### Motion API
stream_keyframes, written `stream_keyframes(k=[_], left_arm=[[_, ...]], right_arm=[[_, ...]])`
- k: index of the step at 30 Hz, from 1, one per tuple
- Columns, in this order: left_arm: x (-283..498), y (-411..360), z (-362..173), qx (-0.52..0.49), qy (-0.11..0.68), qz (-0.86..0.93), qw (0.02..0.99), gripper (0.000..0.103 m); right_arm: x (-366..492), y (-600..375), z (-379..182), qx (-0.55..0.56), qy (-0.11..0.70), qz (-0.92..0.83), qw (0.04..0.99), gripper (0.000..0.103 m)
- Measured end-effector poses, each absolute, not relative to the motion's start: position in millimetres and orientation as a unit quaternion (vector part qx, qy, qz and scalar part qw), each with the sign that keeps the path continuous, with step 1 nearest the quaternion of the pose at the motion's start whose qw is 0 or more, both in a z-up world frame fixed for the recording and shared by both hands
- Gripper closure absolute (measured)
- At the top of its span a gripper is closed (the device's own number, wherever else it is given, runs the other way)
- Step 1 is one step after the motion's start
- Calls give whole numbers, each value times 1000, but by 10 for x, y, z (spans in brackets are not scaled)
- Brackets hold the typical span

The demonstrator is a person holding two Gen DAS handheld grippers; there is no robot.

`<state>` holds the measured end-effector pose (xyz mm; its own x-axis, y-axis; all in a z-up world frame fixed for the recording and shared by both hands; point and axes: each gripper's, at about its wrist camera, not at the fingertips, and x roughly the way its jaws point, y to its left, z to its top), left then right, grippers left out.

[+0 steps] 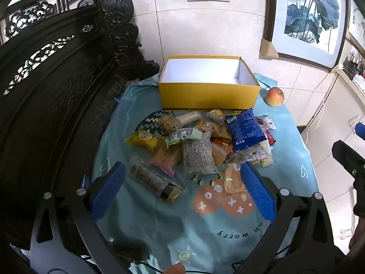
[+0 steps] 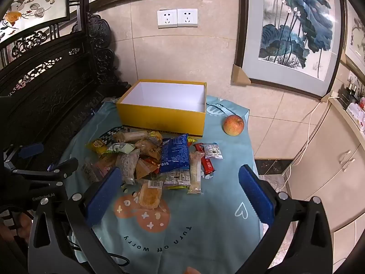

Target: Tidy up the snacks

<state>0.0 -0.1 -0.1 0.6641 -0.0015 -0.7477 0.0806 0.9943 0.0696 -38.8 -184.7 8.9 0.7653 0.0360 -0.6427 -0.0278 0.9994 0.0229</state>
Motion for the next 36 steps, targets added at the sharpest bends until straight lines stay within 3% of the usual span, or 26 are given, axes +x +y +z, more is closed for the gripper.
stream_keyframes(k=[36], left_arm=[[72,68,-31,41,418,-16,907,2]], right_arm=[[-350,-1811,67,0,346,21,938,1]])
